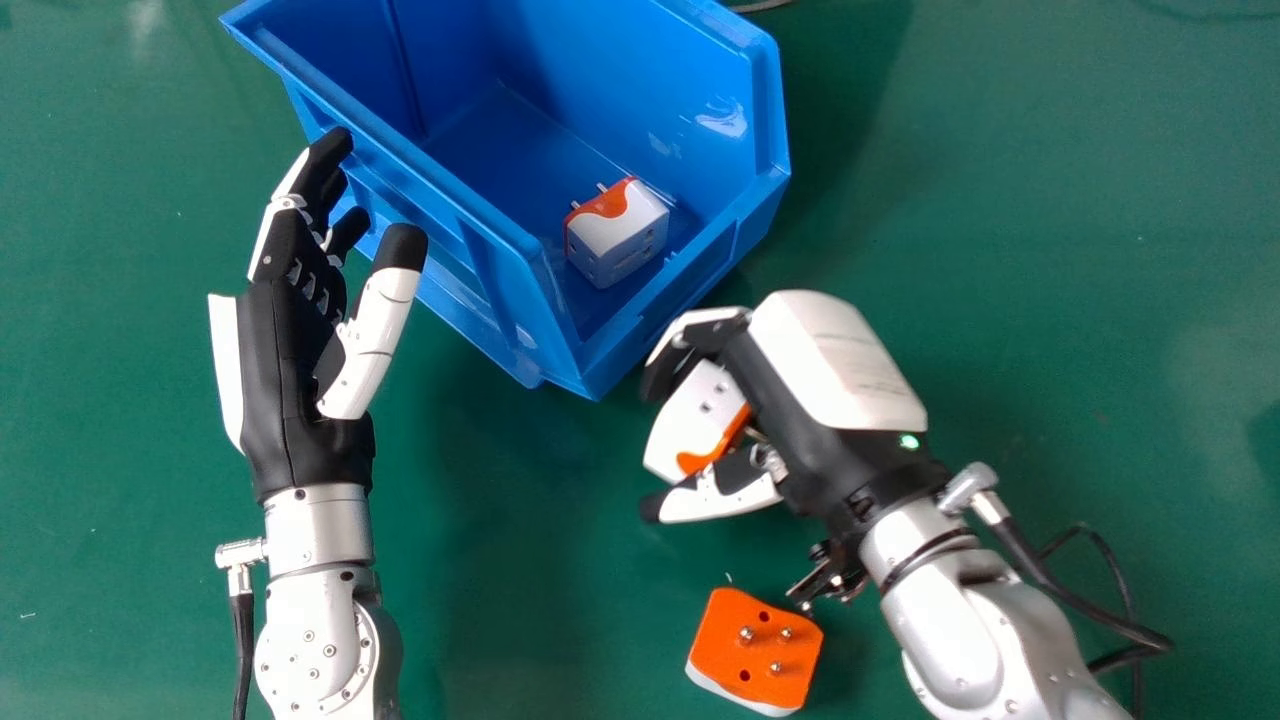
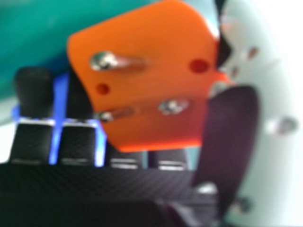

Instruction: Pick all objects and put in blue box

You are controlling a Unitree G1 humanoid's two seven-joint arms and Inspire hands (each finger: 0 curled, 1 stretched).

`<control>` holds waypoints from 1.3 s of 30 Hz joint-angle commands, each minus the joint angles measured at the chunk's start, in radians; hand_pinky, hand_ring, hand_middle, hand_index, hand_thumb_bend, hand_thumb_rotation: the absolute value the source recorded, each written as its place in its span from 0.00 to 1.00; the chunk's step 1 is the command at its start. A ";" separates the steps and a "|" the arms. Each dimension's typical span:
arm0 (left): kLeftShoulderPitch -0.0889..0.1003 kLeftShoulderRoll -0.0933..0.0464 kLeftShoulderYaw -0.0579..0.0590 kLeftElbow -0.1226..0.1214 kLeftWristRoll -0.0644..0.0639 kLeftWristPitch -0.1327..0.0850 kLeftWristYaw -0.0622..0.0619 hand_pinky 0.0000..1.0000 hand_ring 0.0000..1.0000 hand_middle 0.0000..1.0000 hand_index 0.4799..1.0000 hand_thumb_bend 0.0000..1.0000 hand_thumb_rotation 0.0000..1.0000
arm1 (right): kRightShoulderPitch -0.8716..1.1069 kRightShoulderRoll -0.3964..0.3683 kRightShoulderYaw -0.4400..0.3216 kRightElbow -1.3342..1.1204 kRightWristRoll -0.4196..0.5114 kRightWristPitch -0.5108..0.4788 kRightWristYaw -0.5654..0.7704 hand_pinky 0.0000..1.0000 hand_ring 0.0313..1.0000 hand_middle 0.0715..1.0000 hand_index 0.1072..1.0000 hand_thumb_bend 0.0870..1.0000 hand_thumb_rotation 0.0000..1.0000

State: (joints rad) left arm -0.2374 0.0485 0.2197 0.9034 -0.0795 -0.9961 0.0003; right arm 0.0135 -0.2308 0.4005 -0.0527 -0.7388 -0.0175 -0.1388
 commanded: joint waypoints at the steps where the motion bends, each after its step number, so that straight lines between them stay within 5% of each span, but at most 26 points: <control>1: -0.011 0.002 -0.007 -0.003 0.017 -0.023 0.004 0.87 0.91 0.91 0.65 0.83 0.59 | 0.008 0.004 -0.024 -0.044 0.006 -0.036 -0.052 0.31 0.36 0.45 0.45 0.47 0.00; 15: 0.011 0.002 -0.008 -0.015 0.015 -0.023 0.006 0.87 0.91 0.91 0.64 0.83 0.59 | 0.021 0.070 -0.024 0.024 -0.056 -0.125 -0.309 0.30 0.37 0.47 0.46 0.45 0.00; 19: 0.015 0.002 -0.011 -0.016 0.030 -0.026 0.019 0.87 0.91 0.91 0.64 0.82 0.59 | 0.018 0.079 -0.030 0.066 -0.062 -0.178 -0.412 0.29 0.38 0.47 0.46 0.45 0.00; 25: 0.017 -0.003 -0.010 -0.012 0.035 -0.029 0.029 0.87 0.91 0.90 0.64 0.82 0.60 | 0.000 0.084 -0.034 0.113 -0.078 -0.227 -0.537 0.29 0.38 0.47 0.47 0.45 0.00; 35: 0.005 -0.005 -0.011 0.002 0.046 -0.028 0.040 0.86 0.90 0.90 0.64 0.82 0.60 | -0.138 0.074 -0.080 0.111 -0.062 -0.273 -0.537 0.29 0.38 0.47 0.47 0.44 0.00; 39: -0.003 -0.006 -0.010 0.008 0.029 -0.024 0.025 0.86 0.90 0.90 0.64 0.82 0.60 | -0.255 0.080 -0.081 0.166 -0.070 -0.249 -0.511 0.30 0.38 0.47 0.47 0.44 0.00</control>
State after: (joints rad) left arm -0.2266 0.0464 0.2166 0.9146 -0.0431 -1.0006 0.0325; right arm -0.1777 -0.1587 0.3273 0.0968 -0.8027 -0.2685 -0.6564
